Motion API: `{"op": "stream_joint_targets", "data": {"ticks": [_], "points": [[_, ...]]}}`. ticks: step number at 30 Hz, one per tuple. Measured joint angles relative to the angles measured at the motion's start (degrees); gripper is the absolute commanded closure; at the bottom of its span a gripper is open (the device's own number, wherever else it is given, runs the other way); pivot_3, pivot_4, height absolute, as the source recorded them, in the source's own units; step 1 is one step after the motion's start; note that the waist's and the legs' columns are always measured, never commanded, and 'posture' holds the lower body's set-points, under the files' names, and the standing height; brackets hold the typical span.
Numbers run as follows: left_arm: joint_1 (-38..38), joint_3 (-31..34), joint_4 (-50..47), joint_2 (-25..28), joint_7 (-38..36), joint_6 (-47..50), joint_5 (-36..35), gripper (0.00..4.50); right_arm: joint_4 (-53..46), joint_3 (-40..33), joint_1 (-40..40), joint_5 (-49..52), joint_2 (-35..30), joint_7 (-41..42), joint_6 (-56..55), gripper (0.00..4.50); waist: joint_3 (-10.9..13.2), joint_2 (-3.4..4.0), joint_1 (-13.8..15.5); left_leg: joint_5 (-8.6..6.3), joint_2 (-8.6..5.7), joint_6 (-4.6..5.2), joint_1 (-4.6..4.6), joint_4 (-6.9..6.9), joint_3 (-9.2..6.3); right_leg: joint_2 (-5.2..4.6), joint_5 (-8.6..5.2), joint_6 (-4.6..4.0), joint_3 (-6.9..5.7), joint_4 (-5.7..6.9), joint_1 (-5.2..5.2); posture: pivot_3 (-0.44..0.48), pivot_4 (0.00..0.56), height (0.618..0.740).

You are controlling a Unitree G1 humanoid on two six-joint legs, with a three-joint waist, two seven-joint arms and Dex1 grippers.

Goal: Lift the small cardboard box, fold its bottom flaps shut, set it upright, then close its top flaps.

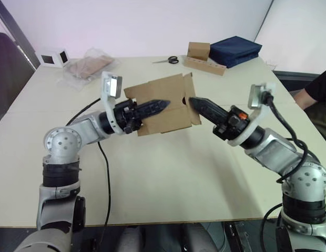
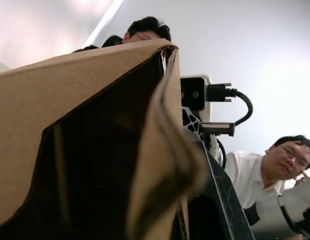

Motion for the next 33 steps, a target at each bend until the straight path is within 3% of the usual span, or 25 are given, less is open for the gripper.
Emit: {"op": "stream_joint_targets", "data": {"ticks": [11,26,33], "points": [[0.01,-3.14,-1.81,-0.35,-3.69,-6.82,7.38,4.5,-1.72,1.9,-0.27,-3.21,0.67,-0.79,-0.98,3.34,0.0,0.0,0.01,0.0,0.0,0.0,0.0,-0.01,0.0,0.0,0.0,0.0,0.0,0.0,0.0,0.0,0.15,0.74],[-0.18,-1.38,-1.72,-0.55,-3.66,-6.83,7.06,4.5,-1.79,3.68,-1.37,-4.43,4.51,-1.58,-1.94,3.34,0.0,0.0,-0.04,0.0,0.0,0.0,0.0,-0.01,0.0,0.0,0.0,0.0,0.0,0.0,-0.01,0.0,0.15,0.74],[-0.29,-1.46,-1.72,-0.46,-4.15,-6.72,7.15,4.5,-1.64,3.42,-1.44,-4.27,3.14,-0.61,-1.36,3.34,0.0,0.0,-0.02,0.0,0.0,0.0,-0.01,-0.01,0.0,0.0,0.0,0.0,0.0,0.0,-0.01,0.0,0.15,0.74]]}}
